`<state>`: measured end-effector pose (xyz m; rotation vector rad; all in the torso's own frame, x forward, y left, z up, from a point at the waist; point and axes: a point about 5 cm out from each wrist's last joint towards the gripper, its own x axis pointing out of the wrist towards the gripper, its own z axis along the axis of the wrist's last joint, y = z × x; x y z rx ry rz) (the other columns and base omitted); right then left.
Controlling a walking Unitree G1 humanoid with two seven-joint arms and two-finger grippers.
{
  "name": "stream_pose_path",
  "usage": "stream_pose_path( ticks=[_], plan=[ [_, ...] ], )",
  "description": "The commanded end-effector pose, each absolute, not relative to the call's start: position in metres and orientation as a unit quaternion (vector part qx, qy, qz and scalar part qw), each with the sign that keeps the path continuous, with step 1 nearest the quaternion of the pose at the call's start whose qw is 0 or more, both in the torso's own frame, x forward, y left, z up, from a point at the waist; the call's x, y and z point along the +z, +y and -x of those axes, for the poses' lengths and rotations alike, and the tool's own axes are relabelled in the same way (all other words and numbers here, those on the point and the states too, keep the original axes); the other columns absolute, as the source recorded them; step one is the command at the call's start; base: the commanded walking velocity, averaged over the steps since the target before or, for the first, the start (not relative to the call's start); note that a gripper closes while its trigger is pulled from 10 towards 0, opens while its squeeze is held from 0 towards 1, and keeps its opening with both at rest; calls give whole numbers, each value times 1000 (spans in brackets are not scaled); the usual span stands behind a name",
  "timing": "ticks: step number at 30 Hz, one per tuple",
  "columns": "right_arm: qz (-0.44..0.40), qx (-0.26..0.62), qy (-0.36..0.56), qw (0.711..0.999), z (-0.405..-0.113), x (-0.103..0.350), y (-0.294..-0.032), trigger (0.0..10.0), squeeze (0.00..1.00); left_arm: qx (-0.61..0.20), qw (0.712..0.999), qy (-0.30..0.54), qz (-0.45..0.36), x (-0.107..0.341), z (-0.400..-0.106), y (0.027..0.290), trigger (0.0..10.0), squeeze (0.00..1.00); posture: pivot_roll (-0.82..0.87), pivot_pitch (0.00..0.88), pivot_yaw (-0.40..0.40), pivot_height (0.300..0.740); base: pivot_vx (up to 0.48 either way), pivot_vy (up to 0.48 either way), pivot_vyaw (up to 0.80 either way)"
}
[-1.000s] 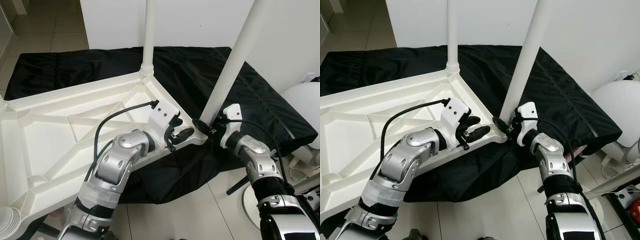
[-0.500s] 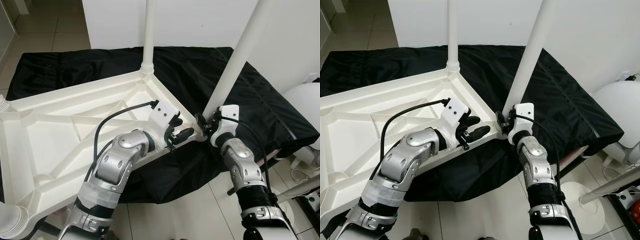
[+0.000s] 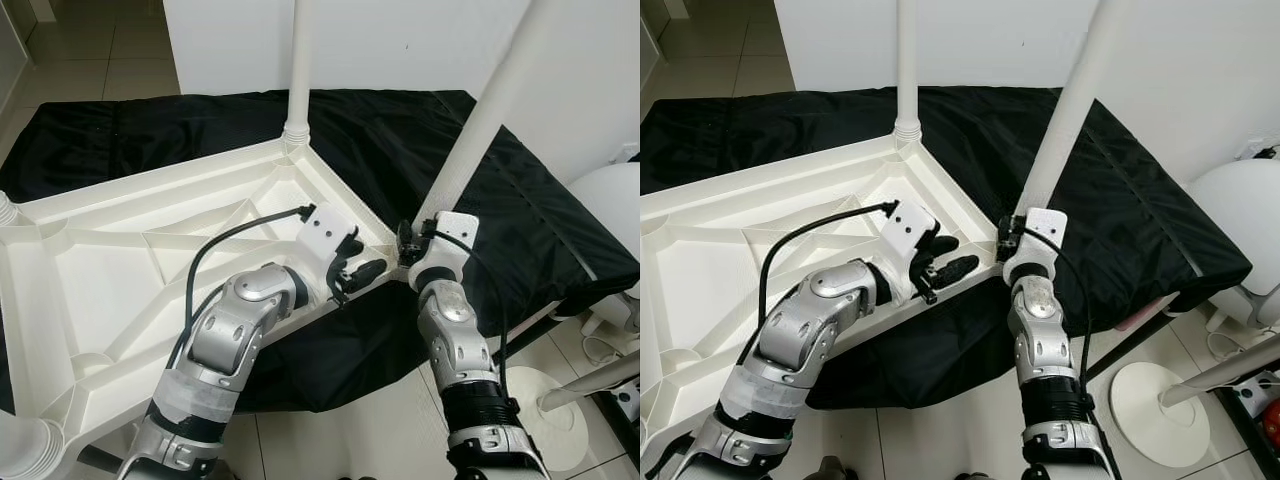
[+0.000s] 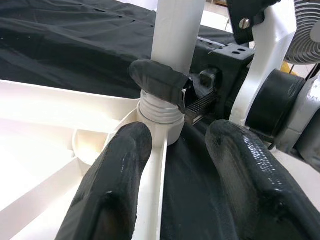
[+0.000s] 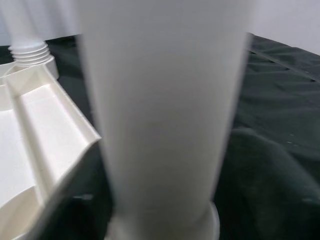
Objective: Building children table
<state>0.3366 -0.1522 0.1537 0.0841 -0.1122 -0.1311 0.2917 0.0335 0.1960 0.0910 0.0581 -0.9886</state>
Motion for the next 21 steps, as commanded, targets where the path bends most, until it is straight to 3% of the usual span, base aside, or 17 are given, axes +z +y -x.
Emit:
stream_pose_path(
  ticks=[1, 11, 12, 13, 14, 21],
  plan=[
    [-45, -75, -56, 995, -334, 152, -156, 10000, 1000, -449, 891, 29, -50, 196, -293, 34, 10000, 0, 44, 75, -62, 740, 0, 0, 0],
    [-37, -85, -83, 992, -316, 160, -160, 10000, 1000, -446, 893, 30, -48, 194, -290, 35, 10000, 0, 38, 69, -76, 740, 0, 0, 0],
    [-35, -81, -87, 992, -311, 159, -158, 10000, 325, -444, 894, 31, -45, 193, -290, 36, 10000, 0, 37, 70, -77, 740, 0, 0, 0],
    [-35, -81, -87, 992, -311, 159, -158, 10000, 325, -444, 894, 31, -45, 193, -290, 36, 10000, 0, 37, 70, -77, 740, 0, 0, 0],
    [-36, -78, -94, 992, -305, 159, -157, 10000, 0, -441, 896, 31, -42, 193, -290, 38, 10000, 0, 35, 70, -78, 740, 0, 0, 0],
    [-38, -27, -114, 992, -278, 154, -147, 10000, 0, -433, 901, 31, -12, 193, -287, 52, 10000, 0, 25, 74, -74, 740, 0, 0, 0]
  ],
)
